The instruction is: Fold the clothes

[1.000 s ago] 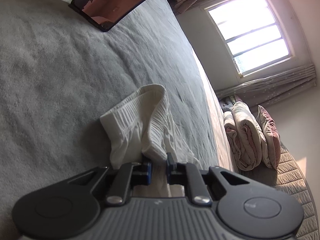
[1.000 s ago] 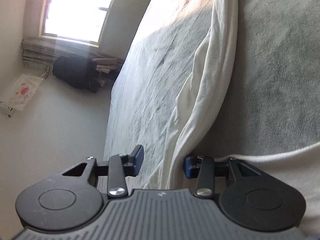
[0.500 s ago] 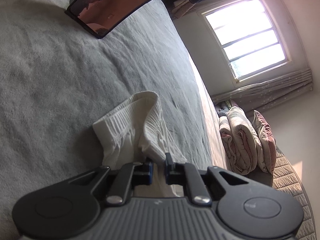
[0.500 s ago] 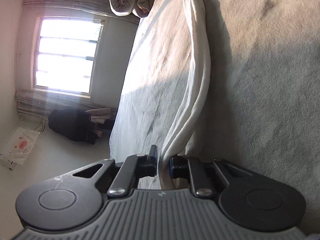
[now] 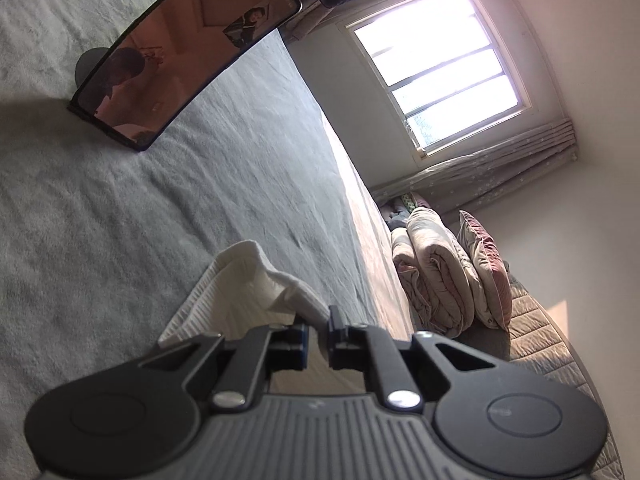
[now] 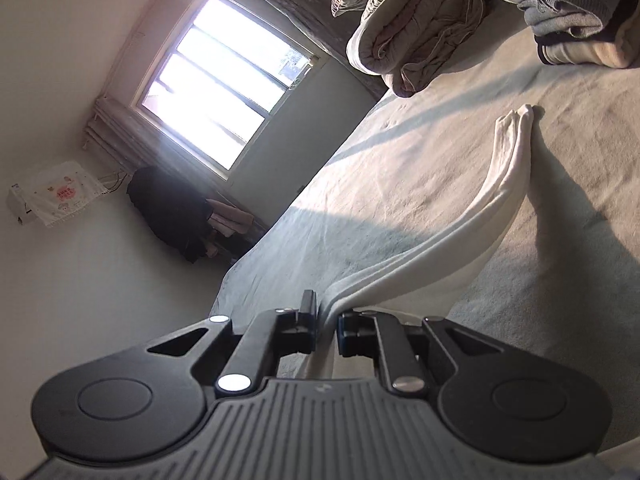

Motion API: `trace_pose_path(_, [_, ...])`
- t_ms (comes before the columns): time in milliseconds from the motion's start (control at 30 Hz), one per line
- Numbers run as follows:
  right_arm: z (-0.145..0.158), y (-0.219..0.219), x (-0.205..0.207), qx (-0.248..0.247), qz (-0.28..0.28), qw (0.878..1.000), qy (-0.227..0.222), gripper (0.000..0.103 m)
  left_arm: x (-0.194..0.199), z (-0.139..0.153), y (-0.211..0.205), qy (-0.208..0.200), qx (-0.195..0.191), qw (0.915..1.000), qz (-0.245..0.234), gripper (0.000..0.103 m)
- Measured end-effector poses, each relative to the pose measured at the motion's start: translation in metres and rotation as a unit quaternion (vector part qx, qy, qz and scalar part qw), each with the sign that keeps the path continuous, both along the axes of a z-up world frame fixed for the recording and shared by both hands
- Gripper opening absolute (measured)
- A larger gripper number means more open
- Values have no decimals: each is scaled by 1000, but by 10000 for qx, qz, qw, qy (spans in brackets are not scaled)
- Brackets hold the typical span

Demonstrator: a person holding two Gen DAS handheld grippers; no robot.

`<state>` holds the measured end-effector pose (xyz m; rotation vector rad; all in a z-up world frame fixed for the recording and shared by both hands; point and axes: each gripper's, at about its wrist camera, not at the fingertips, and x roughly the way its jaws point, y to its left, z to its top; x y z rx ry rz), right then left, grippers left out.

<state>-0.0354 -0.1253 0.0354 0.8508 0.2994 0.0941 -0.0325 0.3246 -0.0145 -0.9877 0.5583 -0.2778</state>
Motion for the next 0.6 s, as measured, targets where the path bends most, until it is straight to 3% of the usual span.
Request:
trace_pose_path(333, [-11, 12, -15, -954, 133, 9953, 37, 15, -6, -1, 11, 176, 471, 9978, -431, 8])
trace_pose_path(600, [-34, 18, -26, -1281, 252, 9907, 388, 15, -1, -12, 13, 797, 1022, 9898, -593, 8])
